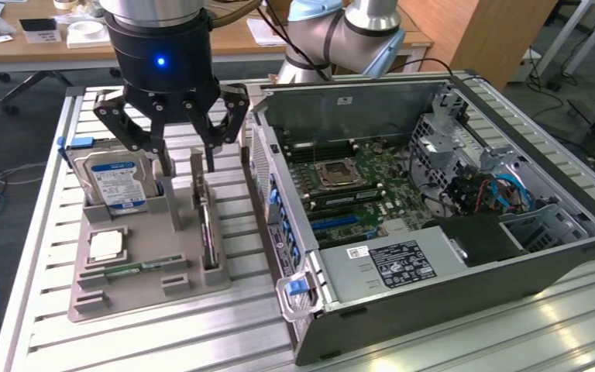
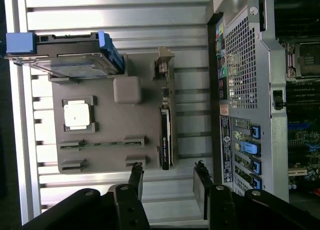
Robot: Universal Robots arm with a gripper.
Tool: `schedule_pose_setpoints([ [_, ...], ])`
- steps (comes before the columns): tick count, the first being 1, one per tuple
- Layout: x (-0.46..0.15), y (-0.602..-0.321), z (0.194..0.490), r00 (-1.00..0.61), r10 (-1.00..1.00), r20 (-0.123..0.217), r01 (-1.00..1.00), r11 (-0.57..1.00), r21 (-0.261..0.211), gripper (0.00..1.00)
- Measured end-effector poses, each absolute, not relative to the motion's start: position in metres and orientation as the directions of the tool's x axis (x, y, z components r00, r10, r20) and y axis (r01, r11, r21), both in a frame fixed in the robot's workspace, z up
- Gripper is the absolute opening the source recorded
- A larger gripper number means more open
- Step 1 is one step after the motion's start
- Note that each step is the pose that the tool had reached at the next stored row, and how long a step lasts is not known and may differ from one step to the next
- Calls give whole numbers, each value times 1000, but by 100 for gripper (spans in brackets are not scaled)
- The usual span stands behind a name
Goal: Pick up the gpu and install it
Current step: 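Pick up the gpu and move the gpu toward the slot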
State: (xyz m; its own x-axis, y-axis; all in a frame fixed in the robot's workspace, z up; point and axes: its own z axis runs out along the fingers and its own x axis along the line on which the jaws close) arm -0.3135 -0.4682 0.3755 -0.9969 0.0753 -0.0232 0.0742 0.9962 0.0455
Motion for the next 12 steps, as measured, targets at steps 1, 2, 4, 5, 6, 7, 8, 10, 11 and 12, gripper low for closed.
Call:
schedule_pose_setpoints([
  [1, -314, -468, 375, -997, 75, -23, 74, 996, 46, 53],
  [2, -314, -468, 375, -997, 75, -23, 74, 996, 46, 53],
  [4, -314, -468, 375, -997, 75, -23, 74, 996, 46, 53],
  [5, -314, -468, 375, -997, 75, -23, 74, 996, 46, 53],
  [6, -314, -468, 375, -997, 75, -23, 74, 996, 46, 53],
  [7, -314, -468, 375, -997, 75, -23, 74, 996, 46, 53],
  [8, -314, -468, 375, -997, 75, -23, 74, 996, 46, 53],
  [10, -314, -468, 375, -997, 75, -23, 74, 996, 45, 53],
  [11, -314, -468, 375, -997, 75, -23, 74, 996, 46, 53],
  [12, -314, -468, 374, -997, 75, -23, 74, 996, 46, 53],
])
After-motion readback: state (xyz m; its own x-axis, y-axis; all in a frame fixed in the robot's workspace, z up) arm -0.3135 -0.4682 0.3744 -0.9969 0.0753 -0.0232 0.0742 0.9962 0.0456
